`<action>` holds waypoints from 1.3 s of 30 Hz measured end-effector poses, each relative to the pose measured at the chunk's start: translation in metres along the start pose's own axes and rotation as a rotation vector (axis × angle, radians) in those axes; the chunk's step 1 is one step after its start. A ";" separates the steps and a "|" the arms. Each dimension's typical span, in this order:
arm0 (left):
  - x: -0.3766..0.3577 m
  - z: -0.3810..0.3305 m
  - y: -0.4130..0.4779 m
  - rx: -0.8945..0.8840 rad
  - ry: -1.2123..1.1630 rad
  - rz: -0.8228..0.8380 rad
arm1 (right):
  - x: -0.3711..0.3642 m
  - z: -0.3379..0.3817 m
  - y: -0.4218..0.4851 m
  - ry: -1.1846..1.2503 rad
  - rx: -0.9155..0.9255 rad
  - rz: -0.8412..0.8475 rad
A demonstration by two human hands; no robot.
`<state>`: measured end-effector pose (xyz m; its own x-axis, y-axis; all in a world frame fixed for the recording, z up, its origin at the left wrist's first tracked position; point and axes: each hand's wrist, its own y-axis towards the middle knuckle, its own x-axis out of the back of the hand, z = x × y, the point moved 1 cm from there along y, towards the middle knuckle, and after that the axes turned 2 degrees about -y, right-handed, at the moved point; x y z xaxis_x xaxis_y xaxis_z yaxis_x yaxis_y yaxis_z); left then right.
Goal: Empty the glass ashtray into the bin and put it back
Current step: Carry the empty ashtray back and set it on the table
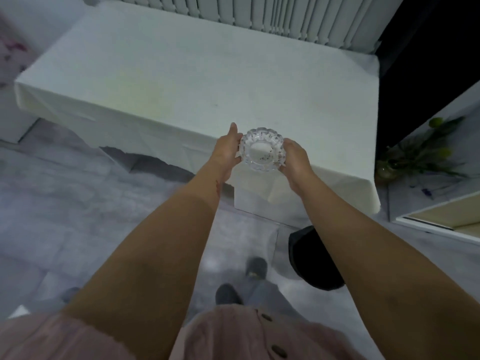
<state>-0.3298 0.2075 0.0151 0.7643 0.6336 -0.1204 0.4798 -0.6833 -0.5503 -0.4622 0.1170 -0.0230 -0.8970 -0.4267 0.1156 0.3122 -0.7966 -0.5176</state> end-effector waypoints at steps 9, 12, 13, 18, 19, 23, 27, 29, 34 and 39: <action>0.051 -0.067 0.096 -0.028 0.005 -0.082 | -0.081 0.070 0.089 -0.047 0.014 0.070; 0.070 -0.085 0.127 -0.034 0.016 -0.078 | -0.106 0.088 0.112 -0.110 0.011 0.062; 0.076 -0.089 0.138 -0.033 0.016 -0.085 | -0.114 0.094 0.119 -0.114 0.006 0.063; 0.108 -0.115 0.192 -0.002 0.055 -0.068 | -0.157 0.113 0.153 -0.124 -0.016 0.043; 0.115 -0.122 0.204 0.005 0.065 -0.053 | -0.166 0.118 0.159 -0.131 -0.017 0.033; 0.137 -0.151 0.248 0.038 0.115 -0.002 | -0.204 0.137 0.182 -0.090 -0.029 -0.037; 0.158 -0.169 0.286 0.058 0.168 0.052 | -0.238 0.149 0.205 -0.089 -0.039 -0.117; 0.168 -0.173 0.301 0.066 0.199 0.093 | -0.251 0.153 0.214 -0.095 -0.064 -0.156; 0.178 -0.175 0.335 0.108 0.216 0.108 | -0.269 0.153 0.237 -0.108 -0.083 -0.189; 0.171 -0.190 0.333 0.112 0.296 0.123 | -0.281 0.154 0.247 -0.173 -0.060 -0.233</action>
<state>0.0423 0.0193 -0.0314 0.9134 0.4046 0.0446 0.3382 -0.6934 -0.6363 -0.0848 -0.0264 -0.0528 -0.8738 -0.3065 0.3776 0.0807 -0.8570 -0.5089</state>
